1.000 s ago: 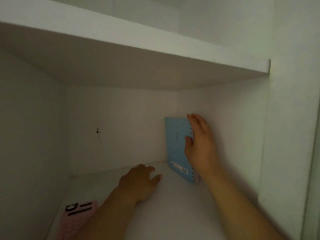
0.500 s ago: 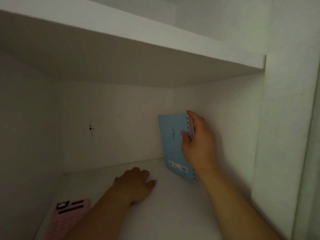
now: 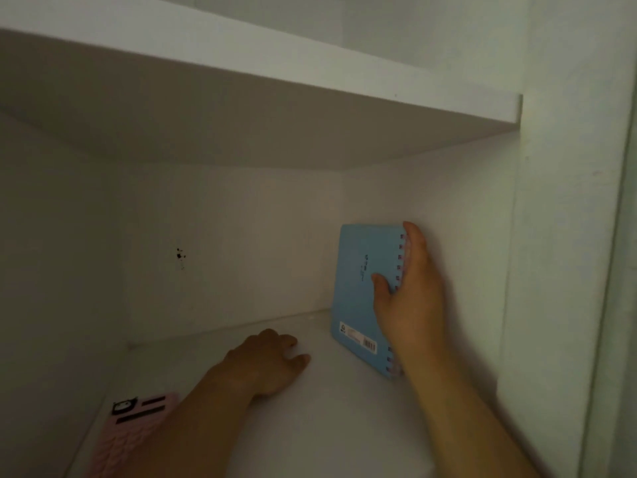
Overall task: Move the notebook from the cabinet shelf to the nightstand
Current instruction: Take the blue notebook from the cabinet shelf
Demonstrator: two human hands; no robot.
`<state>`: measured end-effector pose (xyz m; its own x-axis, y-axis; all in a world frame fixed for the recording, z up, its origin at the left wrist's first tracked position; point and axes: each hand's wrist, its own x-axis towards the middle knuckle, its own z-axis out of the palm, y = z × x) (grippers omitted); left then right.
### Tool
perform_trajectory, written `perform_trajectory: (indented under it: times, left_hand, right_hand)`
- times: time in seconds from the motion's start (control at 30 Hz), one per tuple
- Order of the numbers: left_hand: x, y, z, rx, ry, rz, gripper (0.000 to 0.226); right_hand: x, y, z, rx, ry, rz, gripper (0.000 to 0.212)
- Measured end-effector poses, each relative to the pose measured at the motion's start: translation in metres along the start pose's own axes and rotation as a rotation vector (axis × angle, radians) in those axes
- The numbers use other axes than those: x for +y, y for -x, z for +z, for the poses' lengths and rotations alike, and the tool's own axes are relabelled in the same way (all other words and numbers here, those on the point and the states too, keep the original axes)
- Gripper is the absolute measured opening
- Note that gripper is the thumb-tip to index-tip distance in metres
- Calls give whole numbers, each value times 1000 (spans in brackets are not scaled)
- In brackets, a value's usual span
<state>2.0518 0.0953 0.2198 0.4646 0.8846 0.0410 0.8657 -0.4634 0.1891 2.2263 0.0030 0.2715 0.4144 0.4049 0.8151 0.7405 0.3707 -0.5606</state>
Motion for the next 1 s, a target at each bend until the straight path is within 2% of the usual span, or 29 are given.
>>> perform_trajectory:
  times: [0.27,0.7,0.83,1.0]
  left_hand:
    - [3,15,-6,-23,30,9,59]
    - [7,106,-3,-1,-17,121,56]
    - [0,132,-3,63,69,200,55]
    - [7,168,-12,252,230,381,48]
  right_hand:
    - [-7,16,-7,-120,88,21,84]
    - [-71,56,-54,-167,138,22,75]
    - [-96,78,-88,-128,150,59,80]
    - [-127,115,-134,-43,99,122,82]
